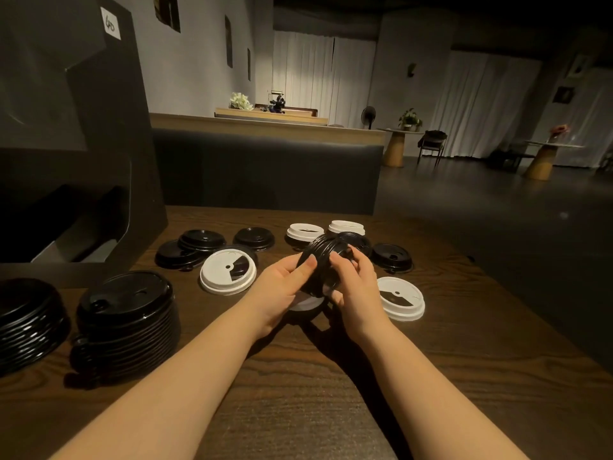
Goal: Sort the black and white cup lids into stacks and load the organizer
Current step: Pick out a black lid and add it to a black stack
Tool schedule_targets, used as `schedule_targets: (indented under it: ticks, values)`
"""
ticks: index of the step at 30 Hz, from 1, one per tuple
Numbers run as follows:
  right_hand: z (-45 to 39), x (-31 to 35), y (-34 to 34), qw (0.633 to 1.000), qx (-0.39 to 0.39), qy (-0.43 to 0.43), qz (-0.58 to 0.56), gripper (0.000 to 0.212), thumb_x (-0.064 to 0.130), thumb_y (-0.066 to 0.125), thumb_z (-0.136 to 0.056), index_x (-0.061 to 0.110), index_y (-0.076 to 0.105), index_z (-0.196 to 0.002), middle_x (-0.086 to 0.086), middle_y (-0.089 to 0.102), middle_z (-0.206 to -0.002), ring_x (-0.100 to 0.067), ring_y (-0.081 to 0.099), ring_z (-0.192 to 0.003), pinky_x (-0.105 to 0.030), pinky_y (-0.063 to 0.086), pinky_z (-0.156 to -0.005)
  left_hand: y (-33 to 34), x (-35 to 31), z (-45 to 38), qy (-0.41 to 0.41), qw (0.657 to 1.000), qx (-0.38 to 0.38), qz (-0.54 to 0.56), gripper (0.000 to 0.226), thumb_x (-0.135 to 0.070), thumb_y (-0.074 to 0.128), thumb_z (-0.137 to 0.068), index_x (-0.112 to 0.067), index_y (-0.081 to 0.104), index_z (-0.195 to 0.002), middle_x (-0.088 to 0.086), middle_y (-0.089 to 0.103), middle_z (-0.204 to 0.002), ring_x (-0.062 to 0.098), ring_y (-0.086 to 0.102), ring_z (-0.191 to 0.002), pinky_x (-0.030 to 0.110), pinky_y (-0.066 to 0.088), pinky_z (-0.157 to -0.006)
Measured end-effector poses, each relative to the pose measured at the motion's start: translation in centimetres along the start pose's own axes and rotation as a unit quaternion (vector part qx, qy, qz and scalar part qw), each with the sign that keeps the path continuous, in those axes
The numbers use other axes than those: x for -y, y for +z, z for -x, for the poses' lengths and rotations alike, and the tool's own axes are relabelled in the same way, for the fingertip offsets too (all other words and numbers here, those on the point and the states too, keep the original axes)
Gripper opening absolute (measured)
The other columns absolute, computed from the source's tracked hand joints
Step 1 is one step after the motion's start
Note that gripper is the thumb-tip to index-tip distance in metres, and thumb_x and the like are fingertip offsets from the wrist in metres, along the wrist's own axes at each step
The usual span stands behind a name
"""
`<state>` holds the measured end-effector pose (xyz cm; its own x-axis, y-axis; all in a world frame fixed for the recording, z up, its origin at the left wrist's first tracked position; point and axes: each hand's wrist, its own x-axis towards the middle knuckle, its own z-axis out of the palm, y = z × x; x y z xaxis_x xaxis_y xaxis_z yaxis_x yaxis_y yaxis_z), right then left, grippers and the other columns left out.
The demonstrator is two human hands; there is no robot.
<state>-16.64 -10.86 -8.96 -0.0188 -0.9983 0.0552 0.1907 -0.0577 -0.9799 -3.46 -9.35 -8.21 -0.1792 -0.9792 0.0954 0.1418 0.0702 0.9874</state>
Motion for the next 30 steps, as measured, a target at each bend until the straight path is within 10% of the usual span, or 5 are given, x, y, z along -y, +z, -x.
schedule_targets:
  ticks: [19,30]
  values:
    - [0.91,0.31,-0.15,0.998,0.027,-0.056,0.013,0.051,0.026,0.063,-0.089,0.029,0.029,-0.126,0.016,0.045,-0.100,0.000,0.050,-0.089,-0.016,0.046,-0.071,-0.59,-0.34,-0.22,-0.029,0.998,0.007,0.062,0.028,-0.028,0.046,-0.097,-0.014,0.066,-0.111,0.009,0.071,-0.111,0.022,0.063,-0.112,0.038,0.047,-0.100]
    - [0.14,0.86,-0.38,0.998,0.046,-0.009,-0.047,0.034,0.027,0.057,-0.092,0.012,0.057,-0.122,-0.007,0.068,-0.110,-0.019,0.066,-0.101,-0.037,0.055,-0.087,-0.68,0.28,-0.90,0.007,0.997,-0.022,0.074,0.033,-0.010,0.060,-0.090,-0.018,0.060,-0.122,0.008,0.069,-0.117,0.025,0.063,-0.114,0.045,0.049,-0.099]
